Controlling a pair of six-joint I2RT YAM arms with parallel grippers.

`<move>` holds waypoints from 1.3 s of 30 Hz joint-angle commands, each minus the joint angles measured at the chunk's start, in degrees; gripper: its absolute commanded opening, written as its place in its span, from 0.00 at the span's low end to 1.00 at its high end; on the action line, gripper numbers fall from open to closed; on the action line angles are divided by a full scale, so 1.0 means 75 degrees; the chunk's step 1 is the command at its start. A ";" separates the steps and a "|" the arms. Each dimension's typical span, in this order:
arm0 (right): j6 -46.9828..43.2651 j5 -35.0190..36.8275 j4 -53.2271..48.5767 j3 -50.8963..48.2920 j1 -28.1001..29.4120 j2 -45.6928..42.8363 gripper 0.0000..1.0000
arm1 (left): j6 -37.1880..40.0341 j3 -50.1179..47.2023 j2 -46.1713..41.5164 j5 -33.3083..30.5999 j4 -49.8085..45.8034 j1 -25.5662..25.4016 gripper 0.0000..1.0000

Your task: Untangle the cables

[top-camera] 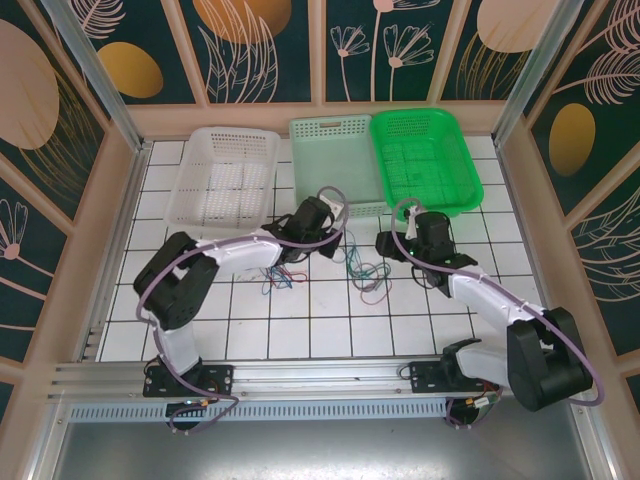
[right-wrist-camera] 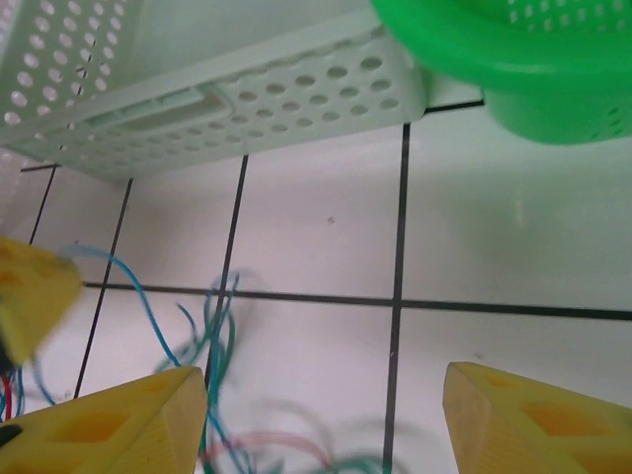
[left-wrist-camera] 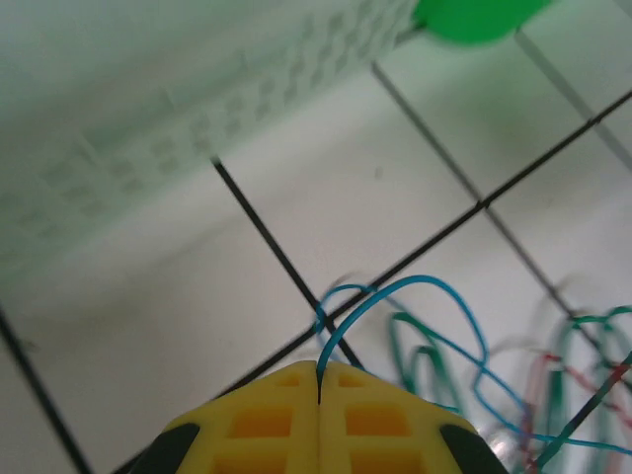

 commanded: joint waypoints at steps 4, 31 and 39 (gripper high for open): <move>0.0179 -0.0690 0.0152 -0.0240 0.0048 0.0218 0.67 | 0.0596 -0.0016 -0.1282 -0.0686 0.0138 -0.0013 0.00; 0.0735 -0.0947 0.1204 0.0898 0.0446 0.2780 0.69 | 0.0135 -0.0489 -0.1668 0.0474 0.0912 -0.0017 0.00; 0.0521 -0.0124 0.0454 0.1669 0.0637 0.3679 0.41 | -0.0018 -0.0636 -0.2073 0.0629 0.1363 -0.0012 0.01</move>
